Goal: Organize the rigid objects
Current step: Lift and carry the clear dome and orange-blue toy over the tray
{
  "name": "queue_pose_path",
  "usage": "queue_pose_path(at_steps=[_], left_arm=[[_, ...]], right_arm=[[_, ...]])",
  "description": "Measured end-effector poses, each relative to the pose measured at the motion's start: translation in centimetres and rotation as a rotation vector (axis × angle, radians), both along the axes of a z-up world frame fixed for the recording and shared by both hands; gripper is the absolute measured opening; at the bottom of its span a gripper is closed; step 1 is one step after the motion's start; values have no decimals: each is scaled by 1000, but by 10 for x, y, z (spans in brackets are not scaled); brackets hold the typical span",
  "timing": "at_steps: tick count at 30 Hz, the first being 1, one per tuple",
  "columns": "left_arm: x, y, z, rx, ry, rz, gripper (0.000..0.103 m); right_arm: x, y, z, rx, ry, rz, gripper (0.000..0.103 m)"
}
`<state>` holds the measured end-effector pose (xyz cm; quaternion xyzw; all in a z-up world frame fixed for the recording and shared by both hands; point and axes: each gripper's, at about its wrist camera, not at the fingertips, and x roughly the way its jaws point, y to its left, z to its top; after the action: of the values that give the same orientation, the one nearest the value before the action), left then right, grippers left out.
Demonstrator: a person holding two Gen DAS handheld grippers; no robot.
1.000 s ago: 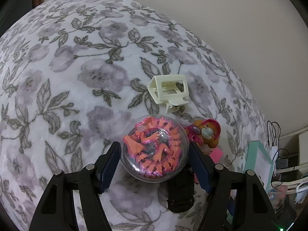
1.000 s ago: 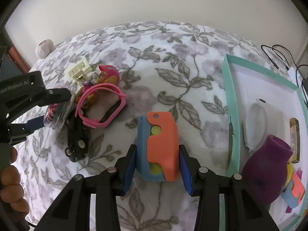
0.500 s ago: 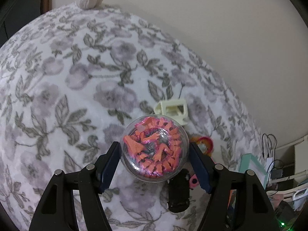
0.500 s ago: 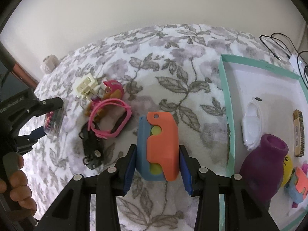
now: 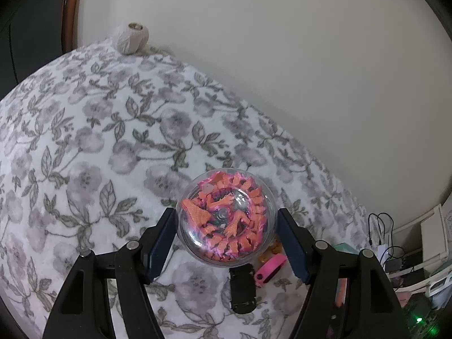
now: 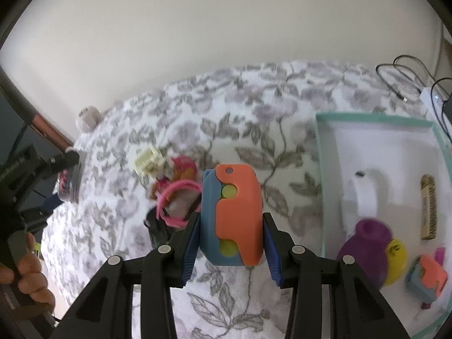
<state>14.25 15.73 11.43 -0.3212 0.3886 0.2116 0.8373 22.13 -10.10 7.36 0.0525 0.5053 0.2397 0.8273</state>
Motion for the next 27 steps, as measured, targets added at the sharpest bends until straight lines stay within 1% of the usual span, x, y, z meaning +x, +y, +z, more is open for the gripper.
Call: queue_pose_path(at_steps=[6, 11, 13, 19, 27], left_arm=[[10, -31, 23, 61, -48, -63, 72], [25, -68, 33, 91, -73, -145, 73], [31, -84, 36, 100, -84, -184, 73], [48, -135, 39, 122, -113, -309, 73], [71, -200, 27, 147, -112, -453, 73]], right_arm=[[6, -29, 33, -16, -106, -68, 44], [17, -66, 43, -24, -135, -146, 44], [22, -84, 46, -11, -136, -180, 44], [33, -128, 52, 2, -152, -267, 44], [42, -176, 55, 7, -168, -361, 45]])
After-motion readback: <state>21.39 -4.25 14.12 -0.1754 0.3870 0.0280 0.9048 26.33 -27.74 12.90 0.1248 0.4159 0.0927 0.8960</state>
